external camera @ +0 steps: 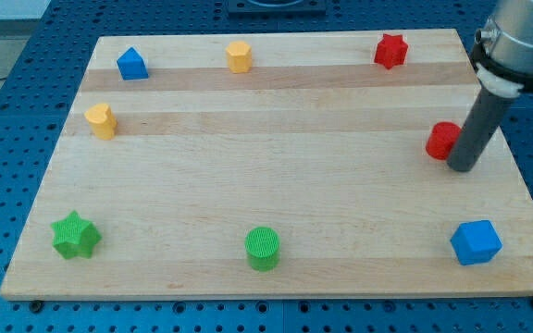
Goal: Move the arm right to the red star
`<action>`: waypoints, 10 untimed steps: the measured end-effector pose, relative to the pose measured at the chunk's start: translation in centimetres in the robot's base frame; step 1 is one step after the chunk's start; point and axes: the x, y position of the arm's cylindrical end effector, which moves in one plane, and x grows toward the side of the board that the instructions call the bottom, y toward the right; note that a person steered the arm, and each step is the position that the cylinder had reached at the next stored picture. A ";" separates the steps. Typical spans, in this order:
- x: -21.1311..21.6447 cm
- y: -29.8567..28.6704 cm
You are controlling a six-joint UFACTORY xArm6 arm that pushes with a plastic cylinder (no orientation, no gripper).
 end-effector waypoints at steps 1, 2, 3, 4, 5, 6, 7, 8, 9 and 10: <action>-3.1 -0.1; -2.2 -0.4; -2.2 -8.2; -2.2 -15.3; -2.3 -19.6; -2.9 -20.3; -5.0 -17.1; -5.9 -12.7; -6.5 -10.2; -7.3 -6.1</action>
